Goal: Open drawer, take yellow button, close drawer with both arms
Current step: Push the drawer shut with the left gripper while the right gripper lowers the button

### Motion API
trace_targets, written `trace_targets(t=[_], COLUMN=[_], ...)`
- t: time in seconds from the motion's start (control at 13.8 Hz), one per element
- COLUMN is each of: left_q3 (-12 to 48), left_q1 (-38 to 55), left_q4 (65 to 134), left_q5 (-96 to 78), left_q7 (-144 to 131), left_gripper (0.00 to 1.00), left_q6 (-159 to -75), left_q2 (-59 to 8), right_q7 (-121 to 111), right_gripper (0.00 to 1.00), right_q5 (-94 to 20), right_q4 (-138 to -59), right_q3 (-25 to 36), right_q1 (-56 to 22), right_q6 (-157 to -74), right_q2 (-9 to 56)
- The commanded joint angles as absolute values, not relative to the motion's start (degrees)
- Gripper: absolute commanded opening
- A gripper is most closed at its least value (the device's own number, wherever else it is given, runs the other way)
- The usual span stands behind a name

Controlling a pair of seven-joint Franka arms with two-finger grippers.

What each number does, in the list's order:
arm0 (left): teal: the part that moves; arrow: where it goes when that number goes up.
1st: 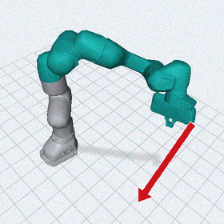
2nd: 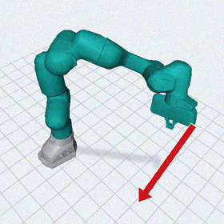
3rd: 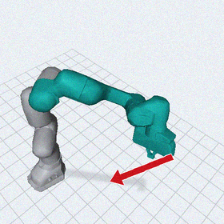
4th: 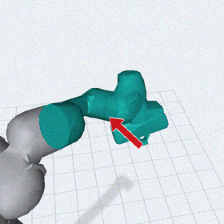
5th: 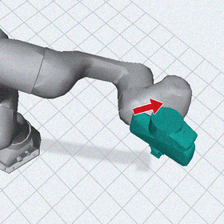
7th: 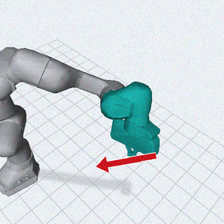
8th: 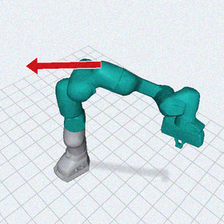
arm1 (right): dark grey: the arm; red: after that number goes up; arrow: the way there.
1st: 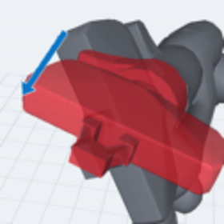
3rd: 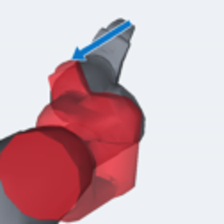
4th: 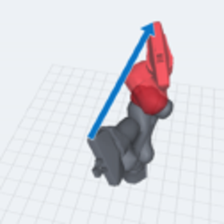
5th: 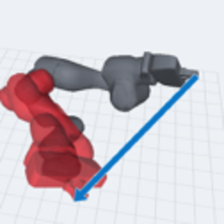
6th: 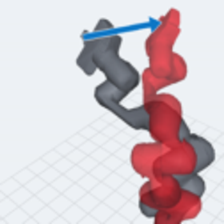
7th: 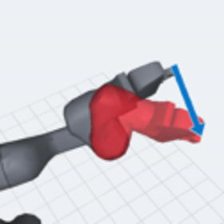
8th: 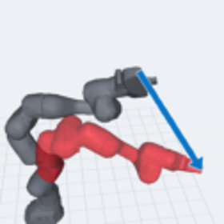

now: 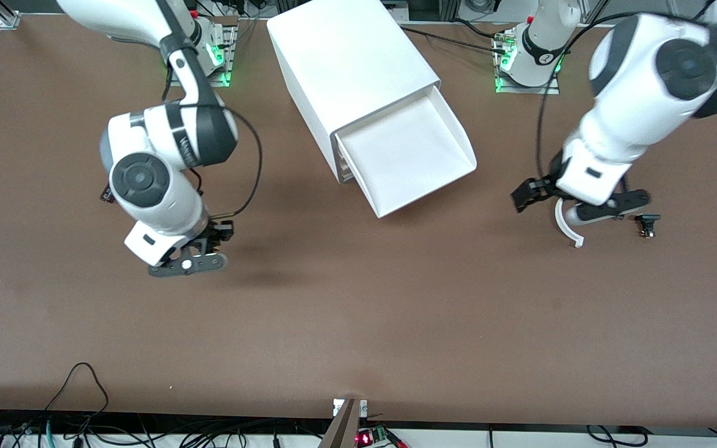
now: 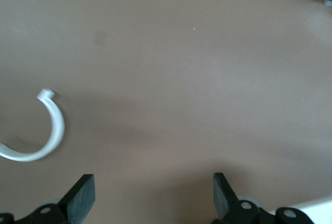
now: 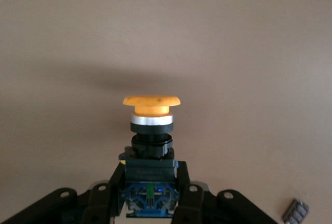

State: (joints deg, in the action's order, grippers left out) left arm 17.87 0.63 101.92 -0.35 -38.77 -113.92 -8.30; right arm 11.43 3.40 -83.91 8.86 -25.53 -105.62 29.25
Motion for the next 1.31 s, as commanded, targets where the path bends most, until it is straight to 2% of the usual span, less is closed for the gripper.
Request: trace_targets(t=[0.0, 0.44, 0.73, 0.87, 1.02, 1.24], left_q3=[17.84, 19.07, 24.24, 26.18, 29.16, 33.64], left_q1=[3.50, 7.64, 7.65, 7.65, 7.65, 7.65], left_q4=[107.03, 113.89, 115.66, 116.97, 118.38, 118.56], left_q5=[0.09, -0.26, -0.35, -0.44, -0.44, -0.53], left_q7=[-50.93, -61.42, -67.66, -69.26, -69.35, -68.91], left_gripper=[1.00, 1.00, 1.00, 1.00, 1.00, 1.00], left_q6=[-121.96, -128.13, -128.85, -128.76, -128.50, -128.15], left_q2=[-10.28, -12.57, -12.22, -11.78, -10.99, -10.72], right_q7=[12.14, -5.50, -20.89, -21.36, -23.28, -33.91], right_gripper=[0.27, 0.27, 0.27, 0.27, 0.33, 0.33], right_q5=[3.95, 4.13, 4.22, 3.70, 4.04, 4.13], right_q4=[-95.68, -108.44, -116.34, -121.18, -122.43, -122.17], right_q3=[8.17, 8.17, 8.17, 8.17, 8.17, 8.17], right_q1=[-21.73, -13.55, -8.97, -6.78, -5.19, -4.92], right_q6=[-109.49, -123.39, -132.77, -138.49, -139.40, -139.75], right_q2=[24.00, 23.12, 22.86, 21.63, 21.36, 21.80])
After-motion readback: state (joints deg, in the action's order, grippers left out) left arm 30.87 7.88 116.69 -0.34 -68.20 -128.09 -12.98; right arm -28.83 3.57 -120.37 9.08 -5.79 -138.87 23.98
